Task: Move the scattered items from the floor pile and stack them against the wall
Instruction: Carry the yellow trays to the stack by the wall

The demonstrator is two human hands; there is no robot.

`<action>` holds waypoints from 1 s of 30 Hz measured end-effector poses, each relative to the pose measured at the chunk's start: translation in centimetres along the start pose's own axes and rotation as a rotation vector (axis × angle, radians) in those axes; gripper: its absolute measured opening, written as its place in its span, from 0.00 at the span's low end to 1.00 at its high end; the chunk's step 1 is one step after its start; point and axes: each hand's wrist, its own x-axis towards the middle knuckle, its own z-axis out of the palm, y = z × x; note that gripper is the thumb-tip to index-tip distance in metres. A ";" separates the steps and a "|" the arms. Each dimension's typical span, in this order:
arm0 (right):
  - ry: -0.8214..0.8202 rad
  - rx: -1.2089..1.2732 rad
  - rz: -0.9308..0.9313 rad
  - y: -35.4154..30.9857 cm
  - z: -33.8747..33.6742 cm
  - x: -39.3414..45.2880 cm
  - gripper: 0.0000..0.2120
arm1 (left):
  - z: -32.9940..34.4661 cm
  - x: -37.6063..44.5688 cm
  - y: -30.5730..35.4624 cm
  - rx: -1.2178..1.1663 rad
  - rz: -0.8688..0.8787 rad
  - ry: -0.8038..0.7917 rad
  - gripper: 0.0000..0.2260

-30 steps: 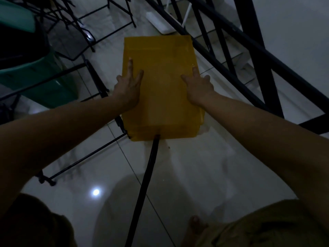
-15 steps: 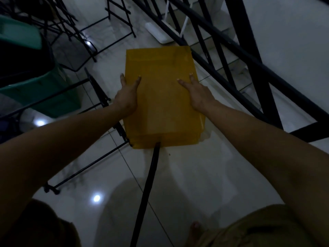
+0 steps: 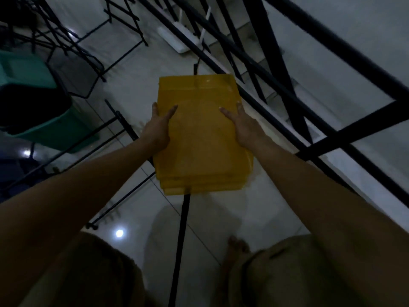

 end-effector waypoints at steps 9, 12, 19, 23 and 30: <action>-0.082 0.152 0.160 -7.6 -12.5 -13.6 0.28 | -12.1 -11.2 6.5 0.016 0.056 -0.207 0.42; -0.119 0.159 0.195 -11.4 -19.0 -17.3 0.28 | -18.0 -16.1 8.8 0.021 0.036 -0.229 0.44; -0.186 0.101 0.187 -22.6 -32.7 -25.5 0.40 | -32.4 -28.5 10.9 -0.025 -0.019 -0.202 0.46; -0.210 0.105 0.158 -29.0 -37.5 -29.5 0.45 | -38.3 -36.4 9.7 -0.096 -0.077 -0.153 0.47; -0.279 0.095 0.021 -37.3 -39.8 -31.5 0.51 | -42.8 -46.9 5.4 -0.151 -0.240 0.047 0.47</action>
